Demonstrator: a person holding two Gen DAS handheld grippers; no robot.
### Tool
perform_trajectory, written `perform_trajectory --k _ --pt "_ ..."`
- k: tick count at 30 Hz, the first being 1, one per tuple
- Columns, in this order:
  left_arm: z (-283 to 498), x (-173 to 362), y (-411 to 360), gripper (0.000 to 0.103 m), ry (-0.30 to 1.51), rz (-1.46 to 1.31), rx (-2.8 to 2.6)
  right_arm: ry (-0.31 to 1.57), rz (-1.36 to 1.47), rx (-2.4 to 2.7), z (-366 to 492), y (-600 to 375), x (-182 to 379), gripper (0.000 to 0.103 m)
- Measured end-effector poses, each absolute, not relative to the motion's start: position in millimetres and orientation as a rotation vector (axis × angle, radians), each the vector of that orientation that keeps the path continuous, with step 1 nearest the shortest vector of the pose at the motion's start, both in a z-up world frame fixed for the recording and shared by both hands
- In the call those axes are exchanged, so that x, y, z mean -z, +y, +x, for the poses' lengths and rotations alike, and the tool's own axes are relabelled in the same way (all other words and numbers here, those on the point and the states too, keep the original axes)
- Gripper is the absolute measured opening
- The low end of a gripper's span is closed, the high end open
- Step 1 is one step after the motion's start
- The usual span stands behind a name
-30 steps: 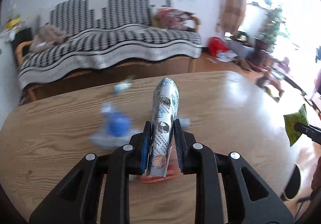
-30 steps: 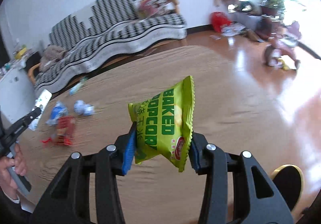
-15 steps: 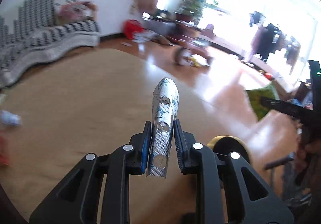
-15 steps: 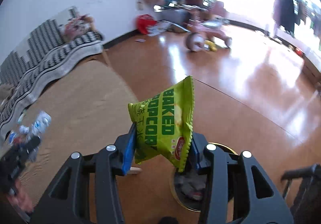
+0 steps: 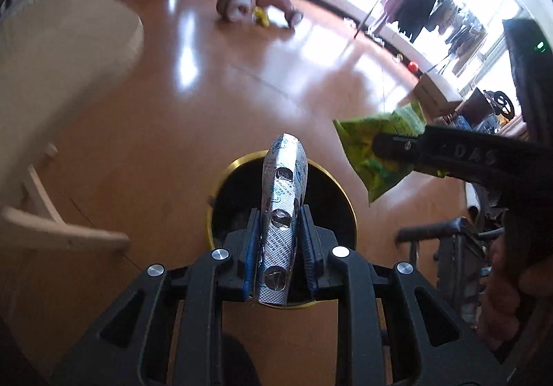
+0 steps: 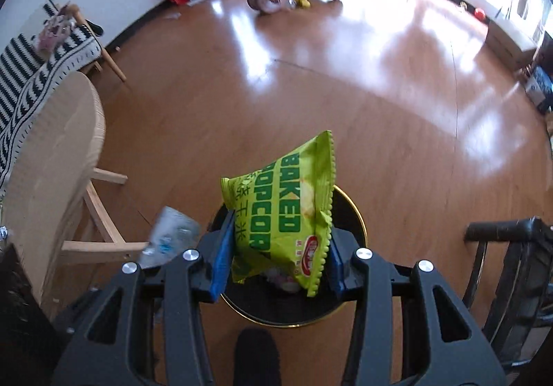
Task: Collect trash
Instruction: 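Carry the tube and popcorn bag to the black bin and open both tools, then move both open tools back over the trash pile on the table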
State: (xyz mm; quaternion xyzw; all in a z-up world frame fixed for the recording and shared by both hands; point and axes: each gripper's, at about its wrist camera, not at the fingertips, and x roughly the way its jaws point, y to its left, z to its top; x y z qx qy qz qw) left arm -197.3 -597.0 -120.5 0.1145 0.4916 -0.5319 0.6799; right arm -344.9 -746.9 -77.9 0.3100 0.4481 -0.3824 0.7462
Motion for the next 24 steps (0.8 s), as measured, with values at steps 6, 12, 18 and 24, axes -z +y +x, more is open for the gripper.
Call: perform_trajectory --k 6,12,18,24 --pt "-201.7 131.0 -606.1 0.022 1.132 0.277 1.203 0.984 0.687 0.84 -346.0 -748.3 78.2 0.046" --pt "-200.5 127.6 -610.2 0.023 1.142 0.274 1.223 0.981 0.694 0.842 -348.3 -754.2 75.2 0.047" --pt "-198.0 123.7 -608.0 0.073 1.132 0.242 1.217 0.943 0.685 0.881 -352.4 -752.9 64.2 0.076" --pt "-184.6 113.3 -593.3 0.074 1.133 0.235 1.202 0.911 0.678 0.871 -342.9 -743.2 52.0 0.076"
